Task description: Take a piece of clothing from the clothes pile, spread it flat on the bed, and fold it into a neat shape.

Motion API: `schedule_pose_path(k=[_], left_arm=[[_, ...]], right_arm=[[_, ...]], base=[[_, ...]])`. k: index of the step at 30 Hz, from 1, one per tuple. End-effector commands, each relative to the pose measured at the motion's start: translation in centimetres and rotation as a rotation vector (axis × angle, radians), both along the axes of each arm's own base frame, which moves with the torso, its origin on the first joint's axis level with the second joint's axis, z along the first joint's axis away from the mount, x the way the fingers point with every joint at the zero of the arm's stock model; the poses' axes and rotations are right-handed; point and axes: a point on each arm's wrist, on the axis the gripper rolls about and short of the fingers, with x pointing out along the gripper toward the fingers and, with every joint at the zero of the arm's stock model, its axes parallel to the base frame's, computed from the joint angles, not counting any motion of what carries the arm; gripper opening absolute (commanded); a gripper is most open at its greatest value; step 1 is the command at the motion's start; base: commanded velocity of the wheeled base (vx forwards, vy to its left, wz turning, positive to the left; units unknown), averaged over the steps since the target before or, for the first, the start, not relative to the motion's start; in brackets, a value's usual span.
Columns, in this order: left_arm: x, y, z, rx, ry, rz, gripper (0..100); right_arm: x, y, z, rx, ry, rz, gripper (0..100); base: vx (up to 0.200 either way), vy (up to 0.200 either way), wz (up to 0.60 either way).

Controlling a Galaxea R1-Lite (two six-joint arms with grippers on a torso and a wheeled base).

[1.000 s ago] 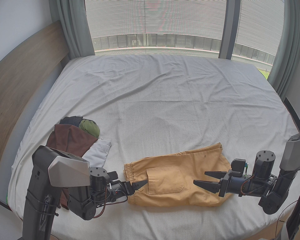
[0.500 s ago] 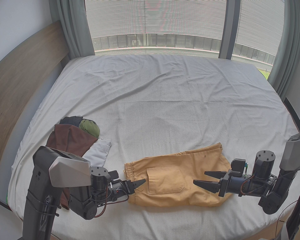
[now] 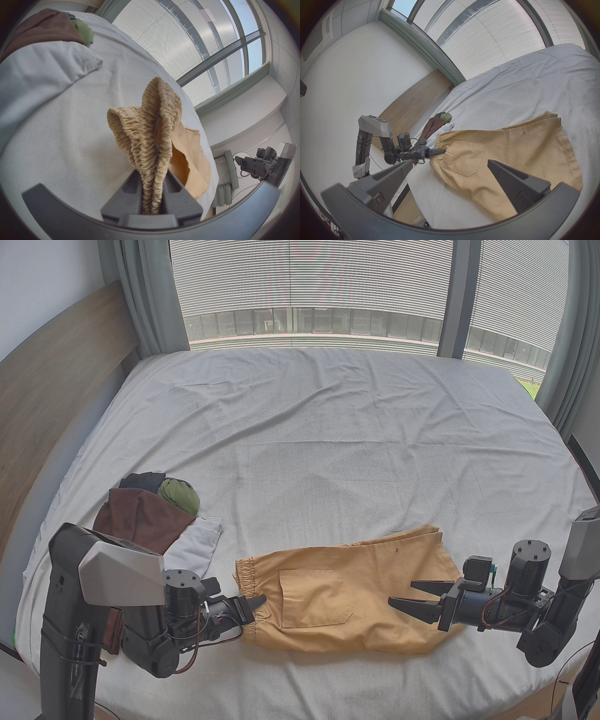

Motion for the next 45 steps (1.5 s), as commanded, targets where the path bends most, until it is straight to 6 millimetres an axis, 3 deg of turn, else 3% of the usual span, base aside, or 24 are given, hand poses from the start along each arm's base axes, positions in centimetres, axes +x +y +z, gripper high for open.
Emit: schedule_pose_path(k=[1, 6, 30, 40, 45], left_arm=[[-0.4, 1.6, 1.9, -0.007, -0.016, 0.037, 0], [-0.8, 3.1, 3.1, -0.011, -0.019, 0.071, 0], [-2.4, 8.6, 4.7, -0.023, 0.012, 0.132, 0], [-2.8, 8.4, 5.6, -0.034, -0.005, 0.111, 0], [-2.9, 7.1, 6.7, -0.045, -0.047, 0.071, 0]], right_arm=[[0.4, -0.1, -0.5, -0.004, 0.013, -0.009, 100], [0.5, -0.3, -0.8, -0.009, 0.024, -0.017, 100], [0.6, -0.3, -0.7, -0.006, 0.018, -0.017, 100], [0.7, -0.5, -0.7, -0.006, 0.019, -0.026, 100], [0.9, -1.0, -0.5, -0.003, 0.012, -0.043, 100]], base=[[0.000, 0.000, 0.00], [0.000, 0.000, 0.00], [0.000, 0.000, 0.00], [0.000, 0.000, 0.00], [0.000, 0.000, 0.00]])
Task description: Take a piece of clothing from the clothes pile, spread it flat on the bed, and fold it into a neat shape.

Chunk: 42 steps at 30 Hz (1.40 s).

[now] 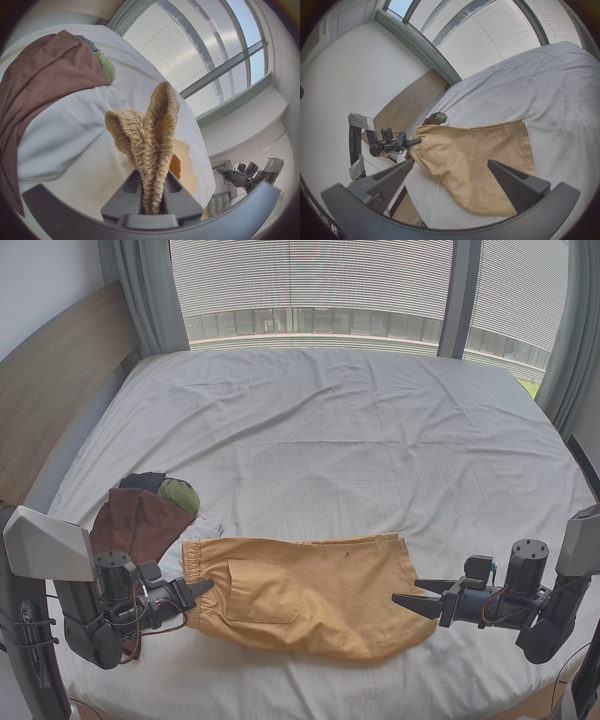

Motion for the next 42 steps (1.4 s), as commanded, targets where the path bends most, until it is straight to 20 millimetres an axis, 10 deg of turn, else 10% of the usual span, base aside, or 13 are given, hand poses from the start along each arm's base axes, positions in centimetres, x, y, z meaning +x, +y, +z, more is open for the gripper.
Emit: schedule_pose_path(k=[1, 42], left_arm=[[-0.1, -1.0, 1.2, -0.009, -0.045, -0.032, 0], [1.1, -15.9, 4.7, -0.204, -0.238, -0.343, 0]], right_arm=[[0.1, -0.3, 0.2, 0.003, -0.009, -0.011, 100], [2.4, -3.2, 1.2, 0.035, -0.065, -0.115, 100]], base=[[0.000, 0.000, 0.00], [0.000, 0.000, 0.00]])
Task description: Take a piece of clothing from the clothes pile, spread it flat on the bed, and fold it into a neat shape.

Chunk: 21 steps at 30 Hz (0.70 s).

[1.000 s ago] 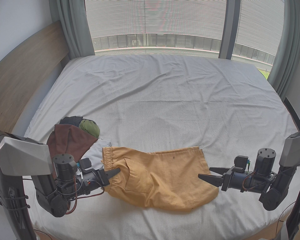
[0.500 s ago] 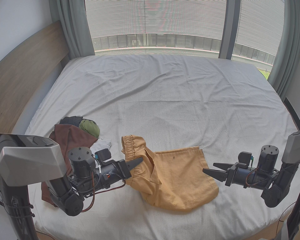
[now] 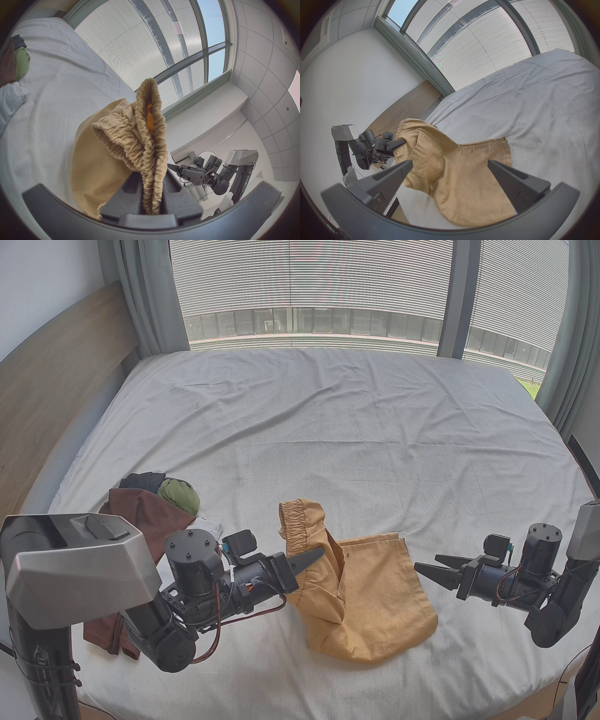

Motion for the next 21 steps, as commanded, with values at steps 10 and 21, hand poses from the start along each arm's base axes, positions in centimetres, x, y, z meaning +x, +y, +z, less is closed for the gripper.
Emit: schedule_pose_path(k=[10, 21], left_arm=[[-0.1, -3.7, -1.8, -0.002, 0.000, -0.082, 0], [0.6, -5.9, -3.5, 0.000, 0.002, -0.114, 0]], right_arm=[[1.0, -1.2, 0.4, 0.013, -0.025, -0.049, 100], [1.5, -1.5, 0.6, 0.030, -0.029, -0.068, 100]], base=[[0.000, 0.000, 0.00], [0.000, 0.000, 0.00]])
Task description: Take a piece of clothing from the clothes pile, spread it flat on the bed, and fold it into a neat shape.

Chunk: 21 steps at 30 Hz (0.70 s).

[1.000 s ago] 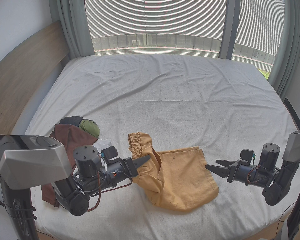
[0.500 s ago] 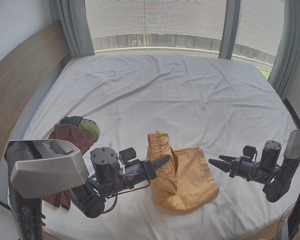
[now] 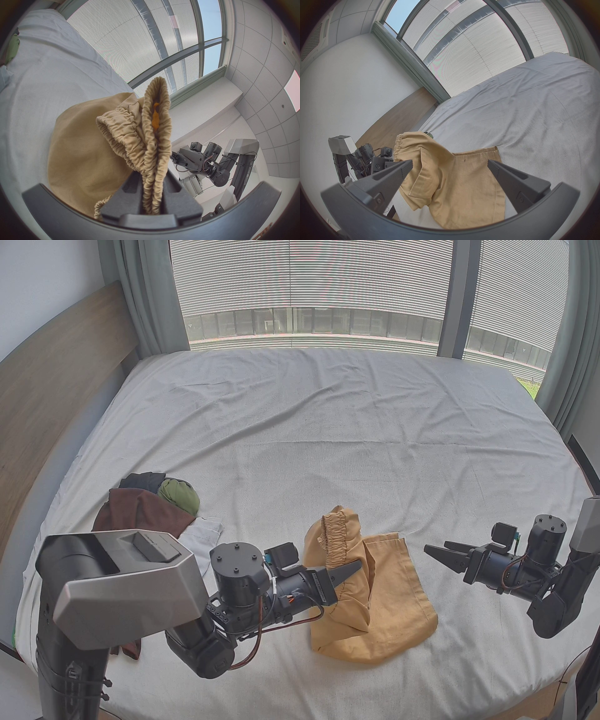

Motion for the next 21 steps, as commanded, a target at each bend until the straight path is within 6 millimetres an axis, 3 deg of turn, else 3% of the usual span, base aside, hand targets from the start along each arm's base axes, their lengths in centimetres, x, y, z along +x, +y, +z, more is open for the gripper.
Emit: schedule_pose_path(k=[1, 12, 21], left_arm=[[0.2, -1.3, -1.4, 0.007, 0.009, -0.019, 0], [0.7, -1.6, -3.2, 0.028, 0.033, -0.007, 0], [0.9, -1.6, -3.2, 0.029, 0.035, -0.006, 0]], right_arm=[[0.1, -0.1, 0.0, 0.001, -0.003, -0.003, 100], [0.2, -0.1, 0.0, 0.002, -0.004, -0.003, 100], [0.2, 0.0, 0.0, 0.002, -0.004, -0.001, 100]], base=[[0.000, 0.000, 0.00], [0.000, 0.000, 0.00], [0.000, 0.000, 0.00]])
